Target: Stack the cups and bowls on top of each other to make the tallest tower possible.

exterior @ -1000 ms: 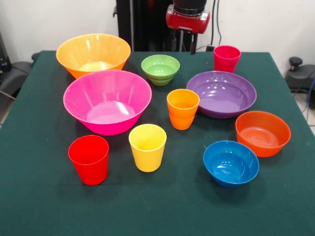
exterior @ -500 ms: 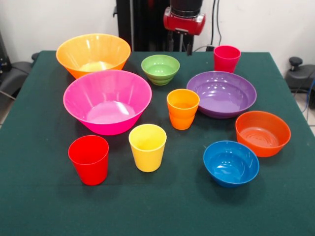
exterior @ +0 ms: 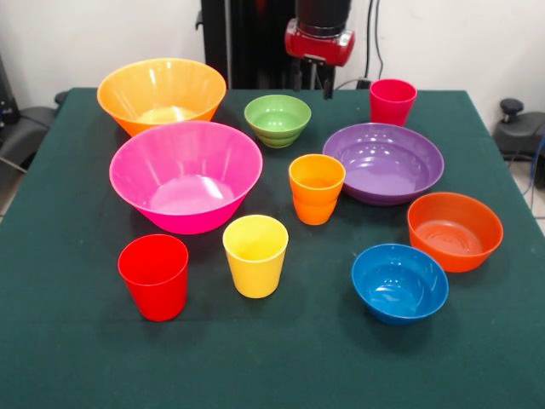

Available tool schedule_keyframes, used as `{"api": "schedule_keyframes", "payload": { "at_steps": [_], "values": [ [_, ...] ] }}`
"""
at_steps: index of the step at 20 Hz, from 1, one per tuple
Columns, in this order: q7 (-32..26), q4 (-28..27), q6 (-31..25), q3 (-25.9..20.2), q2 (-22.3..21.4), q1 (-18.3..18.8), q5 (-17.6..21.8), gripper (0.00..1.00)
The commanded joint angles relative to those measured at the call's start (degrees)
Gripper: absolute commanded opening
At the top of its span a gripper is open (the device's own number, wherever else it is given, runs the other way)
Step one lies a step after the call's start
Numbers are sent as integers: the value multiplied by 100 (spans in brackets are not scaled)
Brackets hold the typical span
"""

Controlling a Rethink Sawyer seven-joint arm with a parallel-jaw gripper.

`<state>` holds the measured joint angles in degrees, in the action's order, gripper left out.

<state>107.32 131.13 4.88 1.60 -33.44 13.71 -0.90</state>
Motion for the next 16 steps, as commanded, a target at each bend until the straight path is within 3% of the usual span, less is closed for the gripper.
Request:
{"api": "schedule_keyframes", "payload": {
  "at_steps": [1,16],
  "values": [
    [986,-75,422,-542,441,-38,188,100],
    [850,-575,457,-611,762,122,286,100]
  ]
}}
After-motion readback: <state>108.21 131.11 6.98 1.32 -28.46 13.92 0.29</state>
